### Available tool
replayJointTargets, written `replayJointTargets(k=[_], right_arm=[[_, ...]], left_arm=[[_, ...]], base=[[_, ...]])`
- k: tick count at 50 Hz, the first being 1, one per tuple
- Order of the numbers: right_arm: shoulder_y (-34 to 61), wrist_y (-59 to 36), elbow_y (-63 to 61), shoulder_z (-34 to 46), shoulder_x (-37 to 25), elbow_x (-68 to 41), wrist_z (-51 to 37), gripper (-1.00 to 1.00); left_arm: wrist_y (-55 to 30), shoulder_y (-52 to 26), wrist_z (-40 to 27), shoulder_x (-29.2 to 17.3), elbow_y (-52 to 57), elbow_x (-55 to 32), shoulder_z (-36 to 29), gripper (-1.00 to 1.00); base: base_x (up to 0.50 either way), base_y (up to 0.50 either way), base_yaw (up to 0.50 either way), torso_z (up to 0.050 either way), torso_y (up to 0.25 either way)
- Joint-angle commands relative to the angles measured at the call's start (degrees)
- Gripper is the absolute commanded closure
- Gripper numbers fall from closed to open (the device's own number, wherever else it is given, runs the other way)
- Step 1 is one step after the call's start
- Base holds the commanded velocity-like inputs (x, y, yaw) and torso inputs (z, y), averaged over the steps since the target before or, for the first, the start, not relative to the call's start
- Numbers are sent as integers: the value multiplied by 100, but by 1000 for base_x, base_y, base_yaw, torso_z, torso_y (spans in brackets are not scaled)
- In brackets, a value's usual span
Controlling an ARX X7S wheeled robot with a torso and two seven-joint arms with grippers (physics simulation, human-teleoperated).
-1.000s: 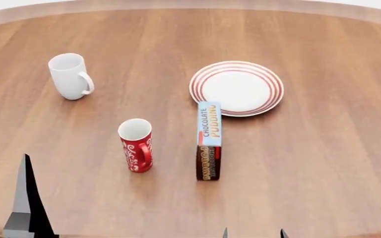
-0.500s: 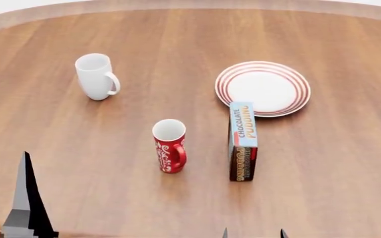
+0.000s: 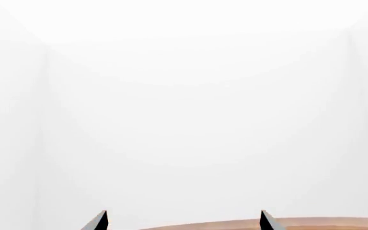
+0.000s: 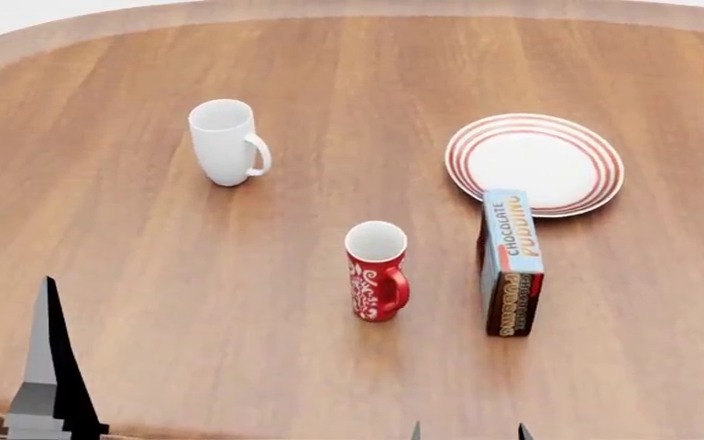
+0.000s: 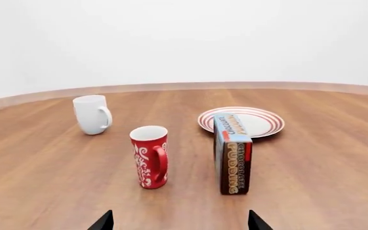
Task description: Pick up the red mug and put it on the plate
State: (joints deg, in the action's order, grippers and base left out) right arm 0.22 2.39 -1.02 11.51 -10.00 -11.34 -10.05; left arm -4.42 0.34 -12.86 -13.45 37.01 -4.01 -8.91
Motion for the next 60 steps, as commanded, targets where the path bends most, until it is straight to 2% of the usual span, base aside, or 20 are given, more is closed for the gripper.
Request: replayJointTargets(k=[1,12,60], right_arm=[[2,-12,-22,39,-29,-31,-44,-100],[34,36,55,68,-53,-64,-52,-100],[18,127,4,175,-158,-245,-147,-100]], left_arm=[[-2,-18,-33,-36,-2,-23,-21,-100],[-22,-44,-54,-68,-7,-46,-59,-100],[0,7,-191,-228,98,-129,-114,-100]], base=[[0,230,0,0,0],[0,185,0,0,0],[52,0,0,0,0]])
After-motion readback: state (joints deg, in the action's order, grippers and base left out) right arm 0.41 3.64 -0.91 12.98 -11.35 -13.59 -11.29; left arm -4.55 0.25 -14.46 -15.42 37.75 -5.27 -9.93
